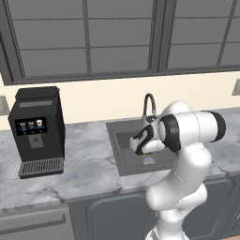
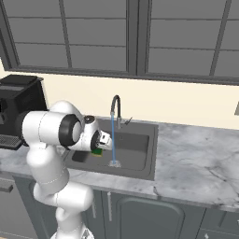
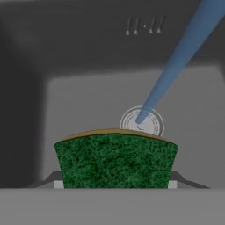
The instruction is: Soak the sponge with water for a few seconds and then drop it inside the sink.
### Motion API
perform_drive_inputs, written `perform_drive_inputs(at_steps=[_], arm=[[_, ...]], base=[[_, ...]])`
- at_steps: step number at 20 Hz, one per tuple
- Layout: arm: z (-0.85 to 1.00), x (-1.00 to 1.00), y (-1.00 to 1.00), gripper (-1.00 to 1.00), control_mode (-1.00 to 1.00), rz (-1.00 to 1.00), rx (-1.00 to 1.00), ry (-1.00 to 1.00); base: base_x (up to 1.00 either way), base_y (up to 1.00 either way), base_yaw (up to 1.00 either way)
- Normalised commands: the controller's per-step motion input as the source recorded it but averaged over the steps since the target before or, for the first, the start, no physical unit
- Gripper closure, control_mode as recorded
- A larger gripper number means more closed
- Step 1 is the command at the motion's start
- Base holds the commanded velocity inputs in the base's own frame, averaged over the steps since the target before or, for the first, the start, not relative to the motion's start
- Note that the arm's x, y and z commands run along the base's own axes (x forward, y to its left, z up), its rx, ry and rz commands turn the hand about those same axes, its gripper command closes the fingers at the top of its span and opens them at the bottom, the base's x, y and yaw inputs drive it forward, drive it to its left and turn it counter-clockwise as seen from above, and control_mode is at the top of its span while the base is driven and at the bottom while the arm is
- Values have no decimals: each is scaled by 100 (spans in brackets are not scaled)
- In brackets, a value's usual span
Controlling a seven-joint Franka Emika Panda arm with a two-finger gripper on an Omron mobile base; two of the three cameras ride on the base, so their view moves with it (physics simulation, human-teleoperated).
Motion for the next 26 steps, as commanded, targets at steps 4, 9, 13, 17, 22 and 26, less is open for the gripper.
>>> perform_drive_inputs(at_steps=[4,9,13,17,22,26], arm=[[-1,0,0,100,-100,0,0,-16],[-5,6,0,100,-100,0,0,-15],[-6,17,0,100,-100,0,0,-10],[-12,18,0,100,-100,0,0,-11],[-17,0,0,100,-100,0,0,-1],[-28,0,0,100,-100,0,0,1]], base=[[0,0,0],[0,0,0],[0,0,0],[0,0,0],[0,0,0],[0,0,0]])
